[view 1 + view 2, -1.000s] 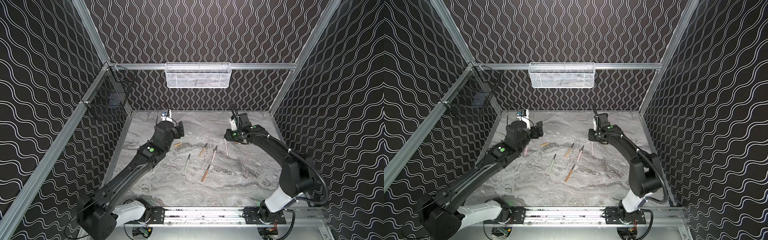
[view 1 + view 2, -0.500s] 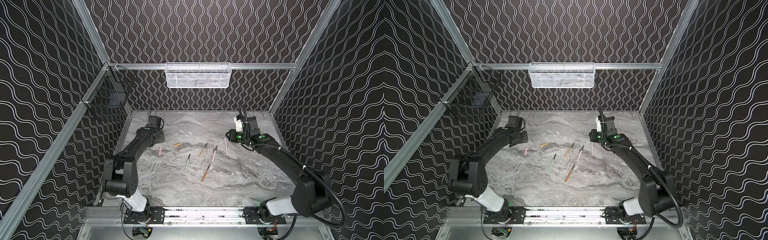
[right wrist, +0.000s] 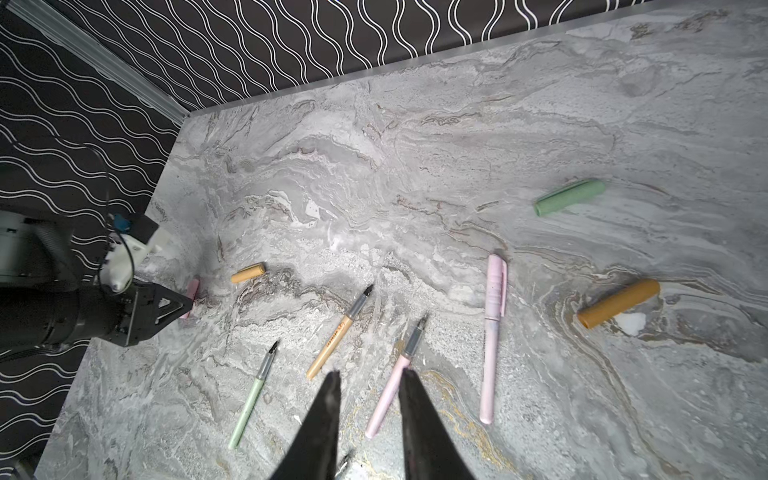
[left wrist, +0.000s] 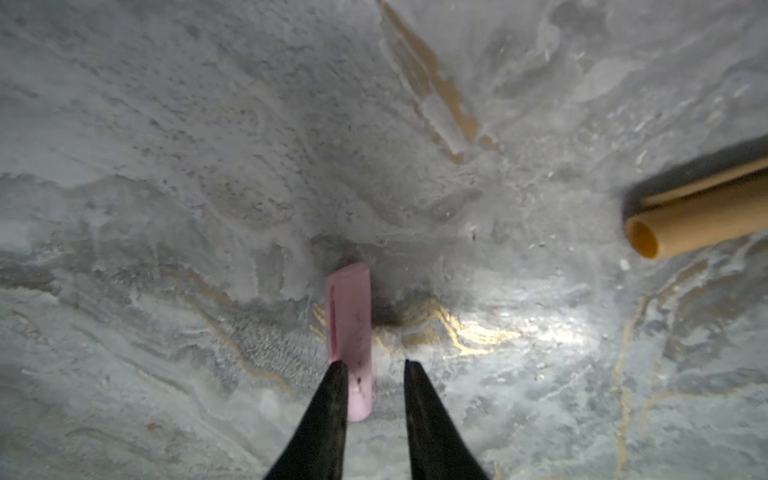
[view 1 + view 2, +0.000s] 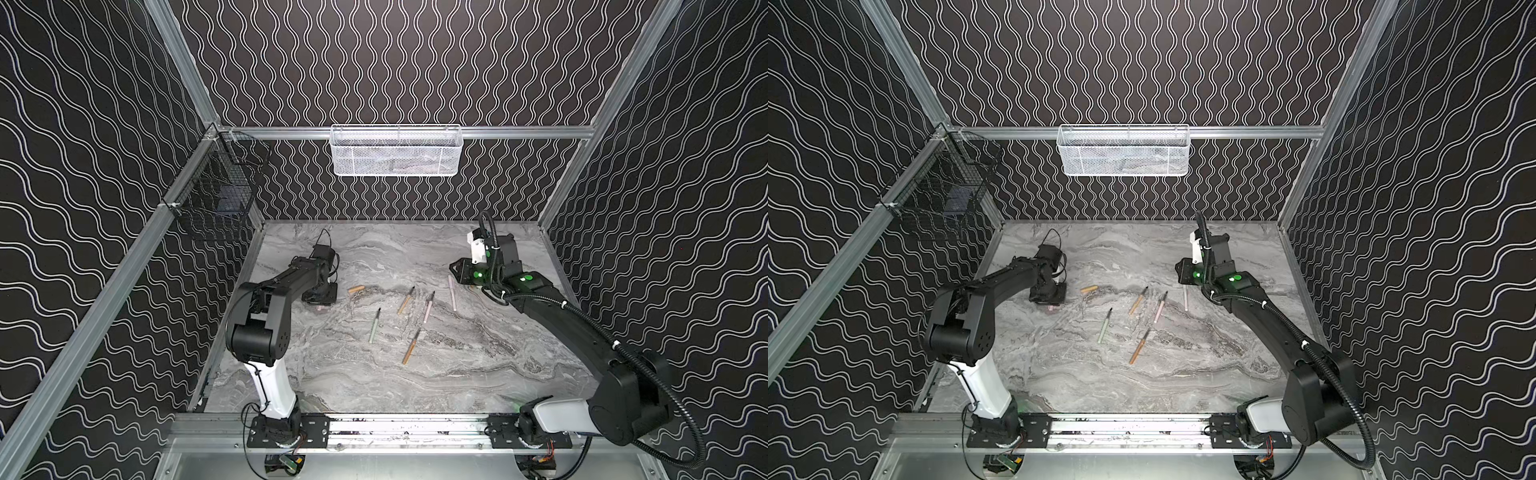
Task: Insert the pens into the pen caps
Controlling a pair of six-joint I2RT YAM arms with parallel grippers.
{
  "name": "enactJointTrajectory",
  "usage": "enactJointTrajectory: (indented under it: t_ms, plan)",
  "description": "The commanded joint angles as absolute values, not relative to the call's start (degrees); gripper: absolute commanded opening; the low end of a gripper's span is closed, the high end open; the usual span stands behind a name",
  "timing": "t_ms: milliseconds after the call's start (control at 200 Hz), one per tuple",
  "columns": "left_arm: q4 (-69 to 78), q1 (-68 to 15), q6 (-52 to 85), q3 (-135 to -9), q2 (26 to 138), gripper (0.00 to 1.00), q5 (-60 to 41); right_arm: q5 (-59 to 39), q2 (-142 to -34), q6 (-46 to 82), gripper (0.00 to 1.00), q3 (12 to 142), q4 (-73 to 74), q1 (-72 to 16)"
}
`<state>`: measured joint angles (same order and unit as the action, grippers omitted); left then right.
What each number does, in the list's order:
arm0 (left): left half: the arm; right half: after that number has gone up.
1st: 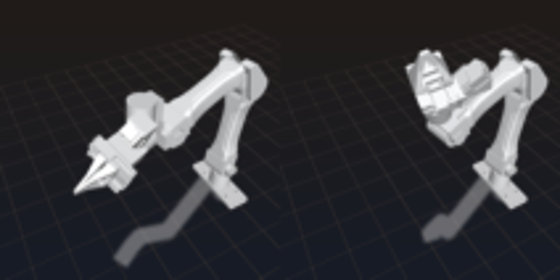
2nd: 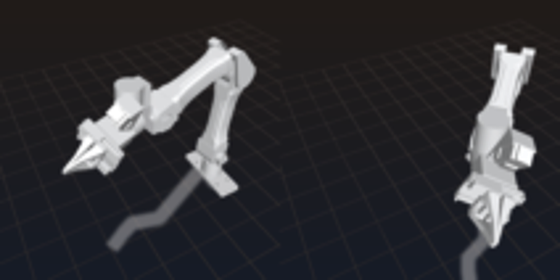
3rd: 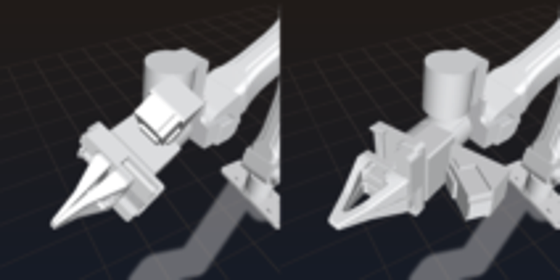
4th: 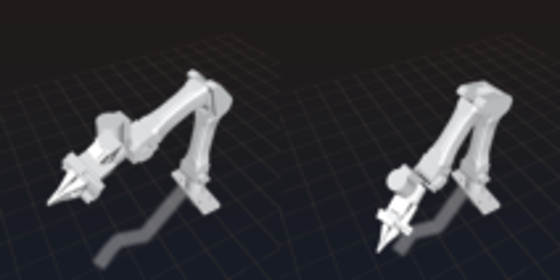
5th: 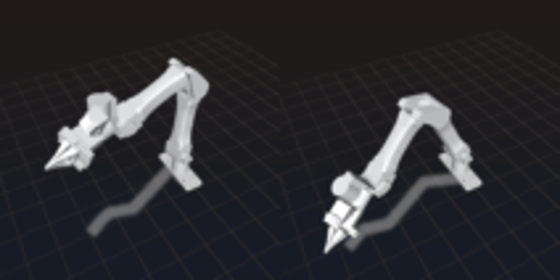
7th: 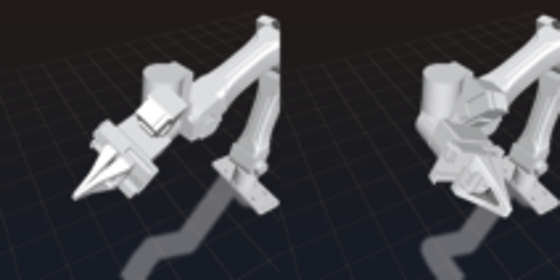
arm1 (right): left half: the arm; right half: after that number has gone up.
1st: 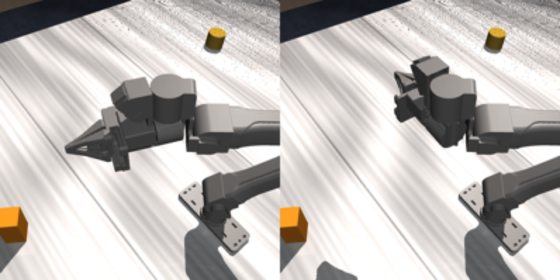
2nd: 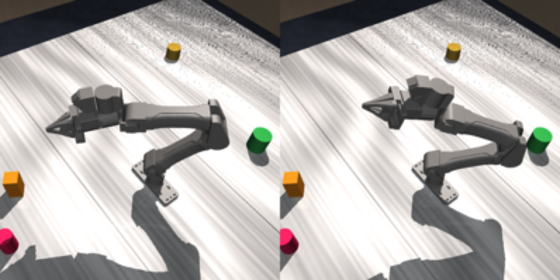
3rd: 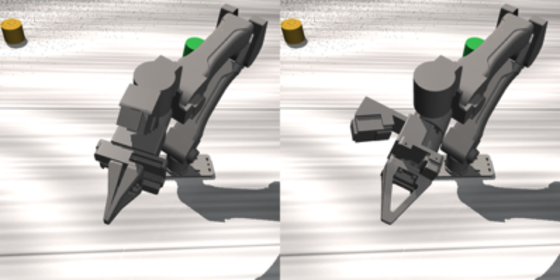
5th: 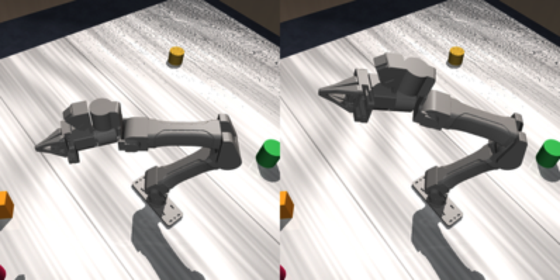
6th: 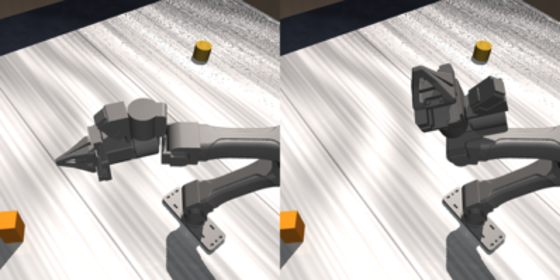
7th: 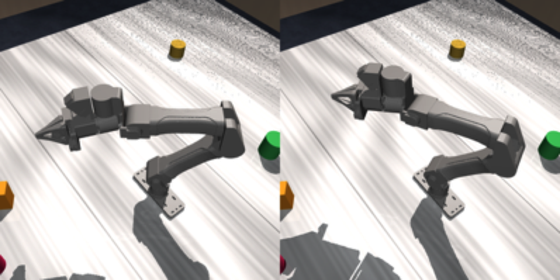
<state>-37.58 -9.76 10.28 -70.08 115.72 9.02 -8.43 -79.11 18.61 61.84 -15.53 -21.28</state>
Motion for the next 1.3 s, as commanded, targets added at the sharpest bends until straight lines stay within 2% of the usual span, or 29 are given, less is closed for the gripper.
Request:
enactJointTrajectory:
  t_ms: [0,205,445,876,986,1066,1151,1296]
  plan:
    - [-37.0,-10.0,9.4,-70.9,116.5,0.26,10.7,-8.0,-78.8,18.3,0.28,61.7,-14.0,-21.5]
    - [-36.4,-10.2,9.5,-70.5,116.2,0.24,11.5,-7.9,-79.0,18.0,0.27,61.4,-13.8,-21.9]
    - [-36.5,-11.0,9.2,-70.5,116.9,0.14,12.4,-8.1,-79.1,17.9,0.27,61.4,-13.8,-22.1]
    - [-37.3,-14.2,9.5,-69.5,114.7,0.16,12.0,-8.2,-78.0,17.9,0.27,61.0,-13.3,-22.1]
    - [-37.1,-14.6,9.6,-69.3,113.5,0.21,10.5,-8.0,-78.0,17.8,0.28,61.0,-13.5,-22.2]
    - [-36.5,-14.5,10.1,-68.6,111.1,0.35,12.3,-8.0,-77.9,17.8,0.28,60.9,-13.5,-22.2]
    - [-36.4,-14.1,10.0,-68.3,110.1,0.45,15.1,-8.1,-77.9,17.7,0.28,60.9,-13.5,-22.3]
    - [-36.7,-12.2,9.2,-68.4,111.7,0.47,14.7,-8.1,-77.9,17.6,0.28,60.9,-13.6,-22.5]
